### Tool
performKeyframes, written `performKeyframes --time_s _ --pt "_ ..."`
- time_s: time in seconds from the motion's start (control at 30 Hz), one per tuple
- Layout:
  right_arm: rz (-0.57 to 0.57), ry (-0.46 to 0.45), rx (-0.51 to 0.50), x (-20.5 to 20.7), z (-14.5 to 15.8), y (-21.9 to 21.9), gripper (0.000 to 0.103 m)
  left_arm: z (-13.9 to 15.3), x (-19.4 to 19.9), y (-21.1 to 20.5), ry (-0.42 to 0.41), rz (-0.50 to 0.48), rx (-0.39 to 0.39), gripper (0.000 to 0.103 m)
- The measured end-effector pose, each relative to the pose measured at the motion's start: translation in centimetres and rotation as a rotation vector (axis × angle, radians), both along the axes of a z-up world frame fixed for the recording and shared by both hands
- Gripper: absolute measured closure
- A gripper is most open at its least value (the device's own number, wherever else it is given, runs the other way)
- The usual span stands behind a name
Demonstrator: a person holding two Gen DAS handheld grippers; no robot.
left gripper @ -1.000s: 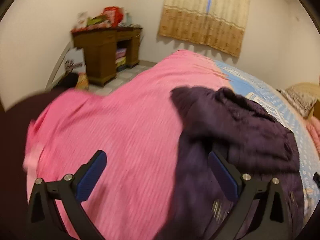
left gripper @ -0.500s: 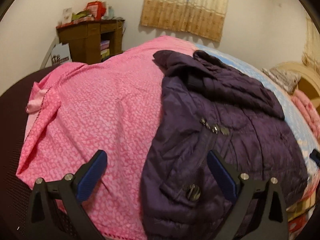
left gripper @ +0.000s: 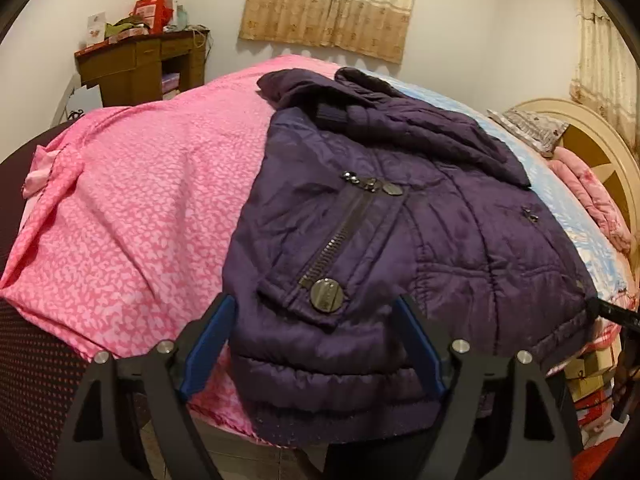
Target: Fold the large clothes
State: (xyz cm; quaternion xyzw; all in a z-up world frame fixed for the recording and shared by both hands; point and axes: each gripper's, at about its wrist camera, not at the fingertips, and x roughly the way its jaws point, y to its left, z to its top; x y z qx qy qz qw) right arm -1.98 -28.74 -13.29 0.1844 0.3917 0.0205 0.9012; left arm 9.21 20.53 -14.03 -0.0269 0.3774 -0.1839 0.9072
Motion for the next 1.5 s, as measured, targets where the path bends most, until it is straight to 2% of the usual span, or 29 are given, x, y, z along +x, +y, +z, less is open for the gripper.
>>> performKeyframes --time_s 0.2,0.37,0.43,0.47,0.5,0.53,0.57,0.63,0.67,0.7,0.87,0.93,0.97,1.03,1.1,1.17,1.27,1.33,1.37,1.4,1.47,1.5 --pt "0.0 -0.006 0.007 -0.8 -0.4 0.2 0.039 0.0 0.0 0.3 0.004 0.001 -0.045 0.021" --pt "-0.011 0.004 -0.029 -0.1 -0.9 0.9 0.039 -0.7 -0.2 -0.9 -0.012 0.001 0.061 0.022" --pt "-0.003 0.026 -0.102 0.2 -0.6 1.6 0.054 -0.6 -0.3 -1.0 -0.01 0.007 0.072 0.028" --pt "0.01 0.037 -0.129 0.3 -0.4 1.9 0.058 -0.4 -0.3 -0.7 -0.006 0.012 0.06 0.038" --pt "0.018 0.039 -0.093 0.2 -0.2 1.7 0.065 -0.1 -0.3 -0.3 0.001 0.017 0.035 0.052" --pt "0.016 0.04 -0.044 0.2 -0.2 1.2 0.067 0.3 -0.1 0.5 0.016 0.024 -0.006 0.057" --pt "0.005 0.04 0.051 0.1 -0.1 0.3 0.068 0.6 0.1 1.1 0.039 0.023 -0.054 0.06" --pt "0.002 0.011 0.174 -0.1 0.4 -0.8 0.072 1.4 0.3 2.6 0.086 0.02 -0.182 0.062" --pt "0.009 -0.014 0.221 -0.3 0.8 -1.2 0.073 1.8 0.4 2.9 0.101 0.018 -0.222 0.062" --pt "0.016 -0.034 0.253 -0.3 1.2 -1.4 0.076 2.2 0.5 3.1 0.109 0.012 -0.246 0.063" --pt "0.066 -0.126 0.37 0.8 4.2 -2.0 0.077 5.3 0.9 2.2 0.086 -0.022 -0.268 0.066" --pt "0.088 -0.159 0.412 1.7 5.5 -2.3 0.078 7.0 1.6 2.1 0.089 -0.038 -0.313 0.068" --pt "0.098 -0.174 0.432 2.4 6.1 -2.4 0.078 7.7 2.2 2.1 0.095 -0.045 -0.339 0.072" --pt "0.111 -0.201 0.462 3.8 7.3 -2.8 0.078 9.8 3.9 2.2 0.09 -0.045 -0.393 0.103" --pt "0.118 -0.228 0.482 6.0 8.7 -3.2 0.078 12.1 5.7 2.4 0.054 -0.026 -0.43 0.102" --pt "0.116 -0.245 0.481 8.5 10.0 -3.7 0.078 14.4 7.7 2.2 -0.012 0.009 -0.402 0.102" --pt "0.1 -0.225 0.48 12.5 10.5 -3.7 0.078 16.5 9.5 0.6 -0.115 0.085 -0.223 0.102" --pt "0.082 -0.212 0.471 14.7 10.4 -3.3 0.079 17.5 9.8 -0.2 -0.16 0.09 -0.127 0.095" --pt "0.074 -0.213 0.465 15.2 10.4 -2.8 0.079 17.5 9.6 -0.4 -0.16 0.075 -0.11 0.082" --pt "0.069 -0.214 0.466 15.7 10.3 -2.8 0.079 17.1 9.3 -0.4 -0.154 0.054 -0.095 0.058" --pt "0.065 -0.217 0.485 16.0 10.0 -2.7 0.079 15.8 8.1 0.0 -0.146 0.036 -0.062 0.026" --pt "0.064 -0.219 0.488 16.0 9.8 -2.6 0.079 14.8 7.1 0.5 -0.149 0.029 -0.046 0.024"
